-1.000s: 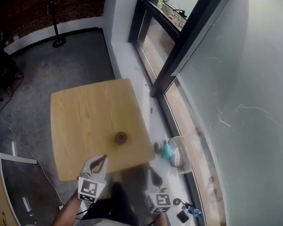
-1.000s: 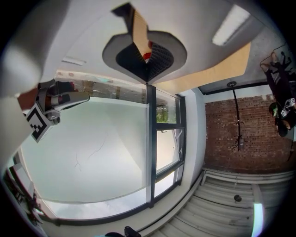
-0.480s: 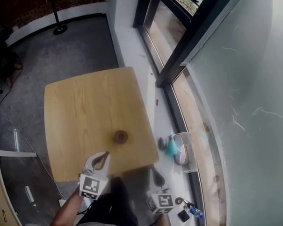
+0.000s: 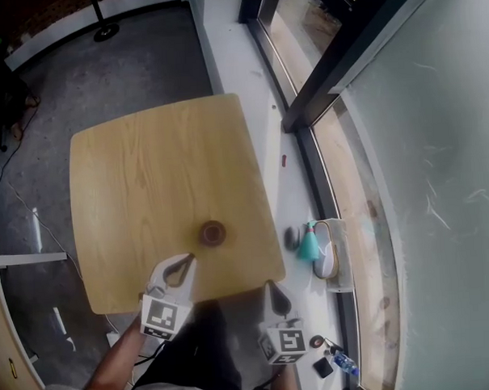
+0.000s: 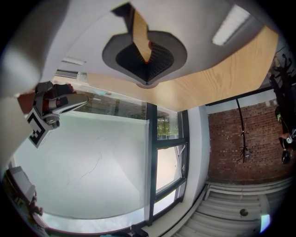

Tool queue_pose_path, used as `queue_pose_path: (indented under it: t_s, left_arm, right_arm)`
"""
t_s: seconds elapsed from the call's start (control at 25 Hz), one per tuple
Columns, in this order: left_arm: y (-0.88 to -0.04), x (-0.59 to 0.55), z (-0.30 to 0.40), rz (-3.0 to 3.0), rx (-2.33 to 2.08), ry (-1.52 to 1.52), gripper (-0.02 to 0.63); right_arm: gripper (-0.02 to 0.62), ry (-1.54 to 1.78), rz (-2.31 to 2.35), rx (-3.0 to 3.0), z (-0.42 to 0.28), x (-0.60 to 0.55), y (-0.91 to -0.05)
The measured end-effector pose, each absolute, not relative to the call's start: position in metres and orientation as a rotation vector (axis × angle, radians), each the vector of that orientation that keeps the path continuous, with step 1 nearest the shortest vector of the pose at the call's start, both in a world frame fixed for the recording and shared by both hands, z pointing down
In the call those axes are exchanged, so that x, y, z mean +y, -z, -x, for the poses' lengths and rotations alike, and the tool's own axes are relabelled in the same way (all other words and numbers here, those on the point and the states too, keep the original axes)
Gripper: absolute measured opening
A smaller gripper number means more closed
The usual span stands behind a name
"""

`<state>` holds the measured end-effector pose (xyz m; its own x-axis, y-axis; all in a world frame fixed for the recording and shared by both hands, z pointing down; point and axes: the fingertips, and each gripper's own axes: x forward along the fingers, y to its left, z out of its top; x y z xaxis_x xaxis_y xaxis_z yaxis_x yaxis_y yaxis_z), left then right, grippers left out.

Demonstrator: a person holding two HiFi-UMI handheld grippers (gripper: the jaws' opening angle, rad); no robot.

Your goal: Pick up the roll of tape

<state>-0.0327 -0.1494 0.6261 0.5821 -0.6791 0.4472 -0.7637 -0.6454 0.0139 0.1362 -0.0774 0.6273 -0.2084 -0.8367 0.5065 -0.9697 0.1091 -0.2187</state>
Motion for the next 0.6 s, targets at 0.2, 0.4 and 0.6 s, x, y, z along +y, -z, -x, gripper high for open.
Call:
queue_pose_path:
  t_s: [0.2, 0.4, 0.6]
  left_arm:
    - [-0.643, -0.152, 0.025, -2.607, -1.179, -0.616, 0.0]
    - [-0.661, -0.158, 0.022, -2.604, -1.162, -0.645, 0.0]
    - [-0.664, -0.163, 0.019, -2.607, -1.152, -0.656, 0.002]
  right_arm:
    - [0.014, -0.77, -1.784, -2.12, -0.14, -0.083, -0.644]
    - [0.014, -0.795, -1.771, -2.098, -0.146, -0.082, -0.662]
    - [0.014, -0.814, -1.757, -2.071, -0.153, -0.076, -0.67]
